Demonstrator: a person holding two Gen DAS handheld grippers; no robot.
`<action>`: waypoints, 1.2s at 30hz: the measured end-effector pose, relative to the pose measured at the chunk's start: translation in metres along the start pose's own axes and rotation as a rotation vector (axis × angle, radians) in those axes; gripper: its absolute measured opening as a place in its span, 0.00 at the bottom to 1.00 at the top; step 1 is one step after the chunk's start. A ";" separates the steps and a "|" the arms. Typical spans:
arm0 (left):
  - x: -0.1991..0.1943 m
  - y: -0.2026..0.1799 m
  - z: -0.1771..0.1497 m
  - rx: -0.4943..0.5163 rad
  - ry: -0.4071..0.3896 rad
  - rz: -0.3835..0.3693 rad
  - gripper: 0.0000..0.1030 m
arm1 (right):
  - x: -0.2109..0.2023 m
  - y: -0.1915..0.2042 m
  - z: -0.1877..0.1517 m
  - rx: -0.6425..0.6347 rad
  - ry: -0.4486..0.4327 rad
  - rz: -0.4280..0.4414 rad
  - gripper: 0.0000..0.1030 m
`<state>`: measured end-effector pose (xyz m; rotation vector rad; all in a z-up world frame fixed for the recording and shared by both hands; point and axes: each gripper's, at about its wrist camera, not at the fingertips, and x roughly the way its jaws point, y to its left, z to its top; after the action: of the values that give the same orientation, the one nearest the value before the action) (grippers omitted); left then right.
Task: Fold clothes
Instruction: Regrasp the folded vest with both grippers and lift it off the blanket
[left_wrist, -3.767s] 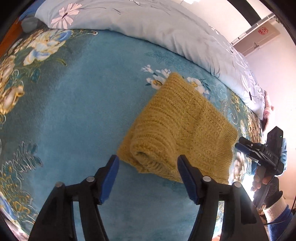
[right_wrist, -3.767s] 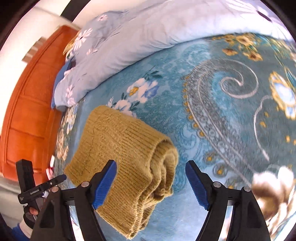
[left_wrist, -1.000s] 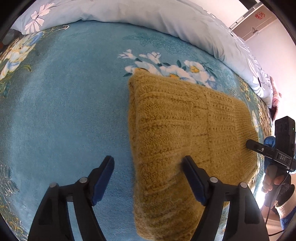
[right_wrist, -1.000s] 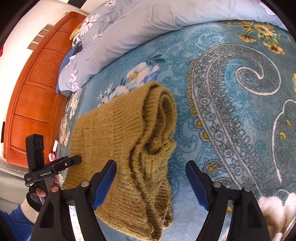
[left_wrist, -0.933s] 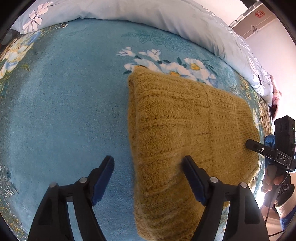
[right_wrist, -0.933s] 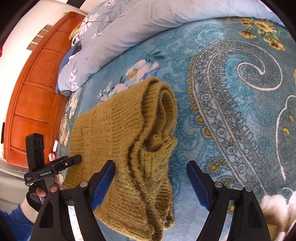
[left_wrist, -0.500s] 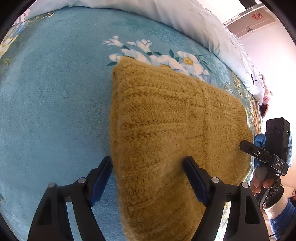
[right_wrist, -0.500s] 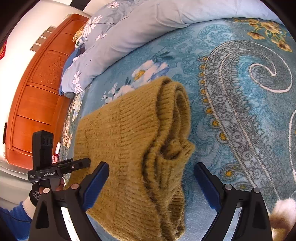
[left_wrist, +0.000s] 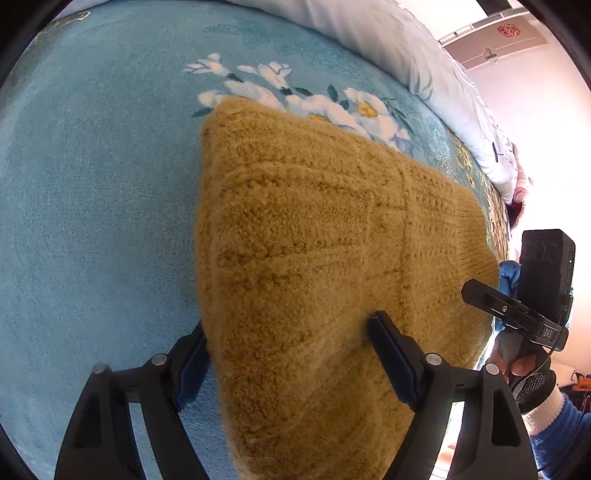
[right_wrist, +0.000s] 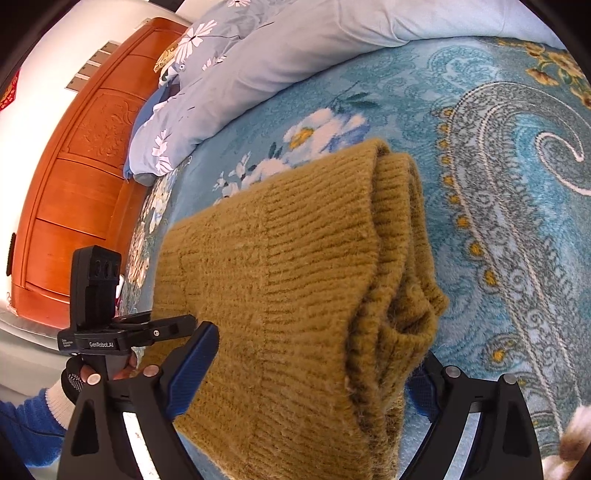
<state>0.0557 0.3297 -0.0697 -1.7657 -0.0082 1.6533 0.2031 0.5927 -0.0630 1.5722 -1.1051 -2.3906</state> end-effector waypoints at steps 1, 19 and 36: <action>0.001 0.000 0.001 0.000 0.004 -0.001 0.80 | 0.000 0.000 0.000 0.002 -0.002 -0.007 0.82; 0.000 -0.011 -0.007 0.014 -0.019 0.057 0.80 | -0.006 -0.013 -0.003 0.034 -0.005 -0.006 0.57; -0.027 -0.027 -0.011 -0.020 -0.089 0.065 0.32 | -0.021 0.004 -0.002 -0.004 -0.014 0.018 0.37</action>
<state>0.0728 0.3320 -0.0337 -1.7227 -0.0085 1.7829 0.2135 0.5974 -0.0448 1.5401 -1.1114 -2.3947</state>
